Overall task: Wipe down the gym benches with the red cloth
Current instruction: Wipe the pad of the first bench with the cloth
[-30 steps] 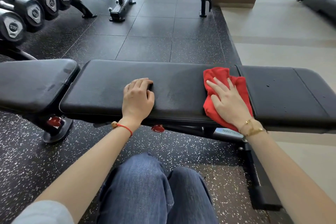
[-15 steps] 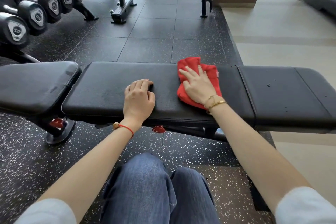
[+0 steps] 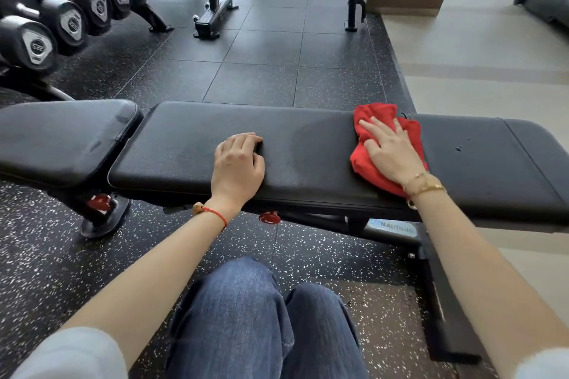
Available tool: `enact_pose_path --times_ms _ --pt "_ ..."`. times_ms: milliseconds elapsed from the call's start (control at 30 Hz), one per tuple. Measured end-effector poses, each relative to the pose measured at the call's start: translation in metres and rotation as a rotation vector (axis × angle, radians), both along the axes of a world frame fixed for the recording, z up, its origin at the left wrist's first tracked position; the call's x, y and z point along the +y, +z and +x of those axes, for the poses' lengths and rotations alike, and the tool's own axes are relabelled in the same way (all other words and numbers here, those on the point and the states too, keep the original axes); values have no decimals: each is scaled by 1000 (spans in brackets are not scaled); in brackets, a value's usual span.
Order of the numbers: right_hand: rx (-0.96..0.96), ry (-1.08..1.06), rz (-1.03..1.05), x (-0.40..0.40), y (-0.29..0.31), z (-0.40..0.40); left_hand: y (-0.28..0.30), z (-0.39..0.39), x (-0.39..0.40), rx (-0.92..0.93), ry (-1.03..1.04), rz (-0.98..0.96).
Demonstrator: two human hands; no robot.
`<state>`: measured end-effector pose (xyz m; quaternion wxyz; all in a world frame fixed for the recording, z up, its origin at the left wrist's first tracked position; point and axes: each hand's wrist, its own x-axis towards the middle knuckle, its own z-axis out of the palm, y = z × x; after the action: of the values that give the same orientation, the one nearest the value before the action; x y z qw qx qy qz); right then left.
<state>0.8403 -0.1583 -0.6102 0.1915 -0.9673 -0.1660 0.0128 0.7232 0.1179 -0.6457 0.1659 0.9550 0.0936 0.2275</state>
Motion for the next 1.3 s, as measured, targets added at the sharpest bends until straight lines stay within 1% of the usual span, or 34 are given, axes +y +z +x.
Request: enact_pose_path --times_ms 67,133,267,367,467,533,733,800,900,1067,1133,1300 --pt "24 -31 -12 16 3 11 1 0 -1 2 6 7" --pt "21 -11 -36 35 4 6 2 1 -2 4 8 12" --pt "-47 173 -9 56 -2 -35 1 1 -2 -3 5 5" --pt "-83 269 35 41 -7 -61 1 0 -1 -6 -1 2" --pt "-108 195 54 6 -10 -62 0 0 1 -12 -5 5" --pt "-107 130 44 -12 -9 -48 -1 0 1 -13 -5 4" --pt "37 -44 35 -7 5 15 0 1 -1 -5 -3 11" --pt "47 -64 9 -1 6 19 1 1 -1 -8 -4 11" --pt "23 -50 -7 -1 4 1 0 1 0 -16 -4 12" --pt "-84 35 3 -15 -12 -30 -1 1 0 -8 -6 16" --pt "-66 24 6 -17 -9 -17 0 1 0 0 -6 24" --pt "49 -113 -58 -5 1 38 -1 1 -1 -2 -2 22"
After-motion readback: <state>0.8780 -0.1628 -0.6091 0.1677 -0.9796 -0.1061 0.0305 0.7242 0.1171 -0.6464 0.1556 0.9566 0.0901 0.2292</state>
